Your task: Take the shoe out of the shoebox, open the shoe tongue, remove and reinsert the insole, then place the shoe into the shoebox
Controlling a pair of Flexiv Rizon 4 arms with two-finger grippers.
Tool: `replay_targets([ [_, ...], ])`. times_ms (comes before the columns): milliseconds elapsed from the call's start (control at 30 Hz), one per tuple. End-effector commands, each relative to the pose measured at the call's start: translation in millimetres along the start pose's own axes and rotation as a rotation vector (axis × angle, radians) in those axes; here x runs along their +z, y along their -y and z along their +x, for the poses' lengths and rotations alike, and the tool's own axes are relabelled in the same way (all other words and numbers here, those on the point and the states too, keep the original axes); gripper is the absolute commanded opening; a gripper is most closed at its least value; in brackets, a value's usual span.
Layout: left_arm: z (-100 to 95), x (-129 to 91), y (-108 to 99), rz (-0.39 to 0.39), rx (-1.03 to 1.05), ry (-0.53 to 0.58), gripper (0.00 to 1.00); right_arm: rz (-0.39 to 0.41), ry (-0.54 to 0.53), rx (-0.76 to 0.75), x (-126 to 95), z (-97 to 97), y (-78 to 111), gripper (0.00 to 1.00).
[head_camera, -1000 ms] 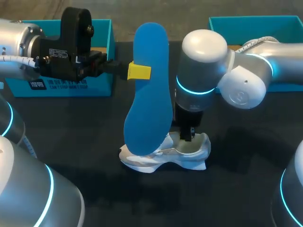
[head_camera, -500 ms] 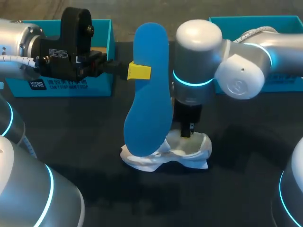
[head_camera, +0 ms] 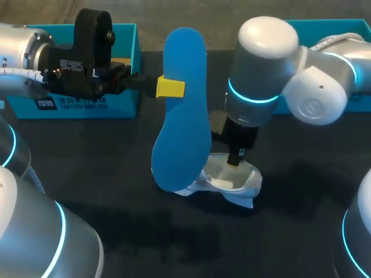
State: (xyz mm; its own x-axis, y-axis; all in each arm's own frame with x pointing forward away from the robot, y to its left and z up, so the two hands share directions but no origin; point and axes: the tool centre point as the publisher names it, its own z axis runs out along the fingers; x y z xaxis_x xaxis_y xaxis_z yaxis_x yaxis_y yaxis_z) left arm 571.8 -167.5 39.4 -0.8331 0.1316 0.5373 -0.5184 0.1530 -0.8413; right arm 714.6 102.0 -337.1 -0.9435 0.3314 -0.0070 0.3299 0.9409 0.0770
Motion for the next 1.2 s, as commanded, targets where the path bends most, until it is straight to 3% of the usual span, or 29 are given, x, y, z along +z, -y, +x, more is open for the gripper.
replay_targets([
  [33,-0.3,0.6,-0.6,0.000,0.000,-0.001,0.00,-0.033,0.021,0.002,-10.6,5.6,10.8,0.00],
  [400,-0.3,0.6,-0.6,0.000,0.000,-0.001,0.00,-0.033,0.021,0.002,-10.6,5.6,10.8,0.00],
  [467,-0.3,0.6,-0.6,0.000,0.000,-0.001,0.00,-0.103,-0.017,0.074,-15.7,2.7,10.5,0.00],
  [833,-0.3,0.6,-0.6,0.000,0.000,-0.001,0.00,-0.177,-0.047,0.446,-32.6,19.3,22.7,0.00],
  [1000,-0.3,0.6,-0.6,0.000,0.000,-0.001,0.00,-0.255,-0.013,0.733,-34.0,33.7,24.5,0.00],
  [1200,-0.3,0.6,-0.6,0.000,0.000,-0.001,0.00,-0.255,-0.013,0.733,-34.0,33.7,24.5,0.00],
])
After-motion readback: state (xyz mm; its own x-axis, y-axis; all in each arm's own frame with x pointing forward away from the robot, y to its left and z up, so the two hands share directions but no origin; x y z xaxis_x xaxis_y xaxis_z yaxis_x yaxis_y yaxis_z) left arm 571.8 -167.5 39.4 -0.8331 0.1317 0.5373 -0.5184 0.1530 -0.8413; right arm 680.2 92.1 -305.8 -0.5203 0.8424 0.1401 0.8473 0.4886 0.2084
